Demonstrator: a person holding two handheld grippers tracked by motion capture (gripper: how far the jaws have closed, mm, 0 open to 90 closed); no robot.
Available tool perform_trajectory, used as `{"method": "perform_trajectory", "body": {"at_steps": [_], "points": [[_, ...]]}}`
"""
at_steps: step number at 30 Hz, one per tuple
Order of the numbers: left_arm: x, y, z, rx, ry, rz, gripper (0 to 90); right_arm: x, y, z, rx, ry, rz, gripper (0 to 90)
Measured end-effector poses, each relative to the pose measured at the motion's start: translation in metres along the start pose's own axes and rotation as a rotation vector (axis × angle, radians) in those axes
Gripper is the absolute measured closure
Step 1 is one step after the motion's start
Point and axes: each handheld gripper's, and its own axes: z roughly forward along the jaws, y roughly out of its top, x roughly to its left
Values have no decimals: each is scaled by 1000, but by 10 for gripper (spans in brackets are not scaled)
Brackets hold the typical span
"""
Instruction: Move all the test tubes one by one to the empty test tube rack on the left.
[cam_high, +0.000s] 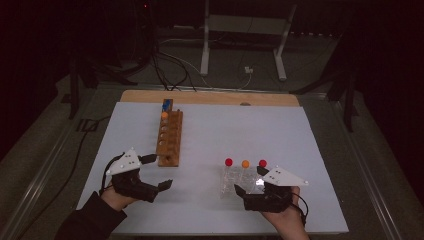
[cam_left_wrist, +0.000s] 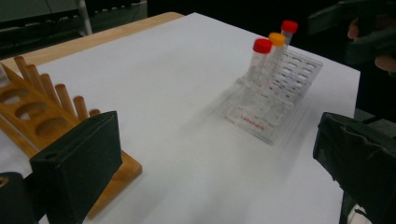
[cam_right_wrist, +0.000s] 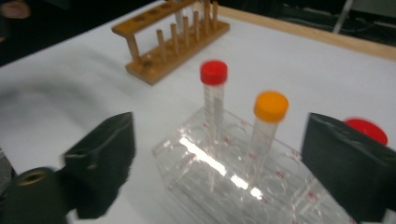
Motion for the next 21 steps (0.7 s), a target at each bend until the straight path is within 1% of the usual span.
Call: {"method": "perform_trajectory", "body": {"at_steps": [1,3,4,5,6,7,8,10,11,12,13,14,15,17,19,20,21], "points": [[-3,-2,0,4,6,5,20,-1,-1,1,13,-12,4,143],[-6,-7,2,14,-3,7,20,-2,-4,3,15,-37,16,193],[-8,-8,2,16,0,9,20,-2,-4,4,26,-48,18,237],[-9,-10,2,17,-6,5,20,-3,-5,4,27,-57,20,269],[-9,-10,2,18,-7,2,20,-4,-5,5,33,-56,29,309],[-8,-11,2,14,-6,-2,20,-4,-5,6,42,-55,24,358],[-8,-12,3,13,-12,-7,20,-5,-5,7,55,-66,23,394],[-8,-12,3,10,-7,-11,20,-7,-6,12,81,-70,33,444],[-8,-13,4,12,-14,-12,20,-8,-6,13,92,-73,35,458],[-9,-13,4,16,-11,-8,20,-9,-6,16,103,-82,40,468],[-9,-13,5,20,-9,-3,20,-11,-5,18,112,-79,47,487],[-9,-13,5,22,-15,-4,20,-12,-5,19,121,-84,49,502],[-9,-13,5,21,-12,-3,20,-13,-4,21,129,-97,49,515],[-9,-13,5,20,-15,-4,20,-15,-4,24,151,-99,55,549],[-9,-13,5,18,-11,-5,20,-17,-4,28,176,-110,37,583],[-9,-13,5,17,-16,-7,20,-17,-4,29,184,-107,34,599],[-9,-13,5,16,-12,-7,20,-18,-4,30,196,-103,34,607]]}}
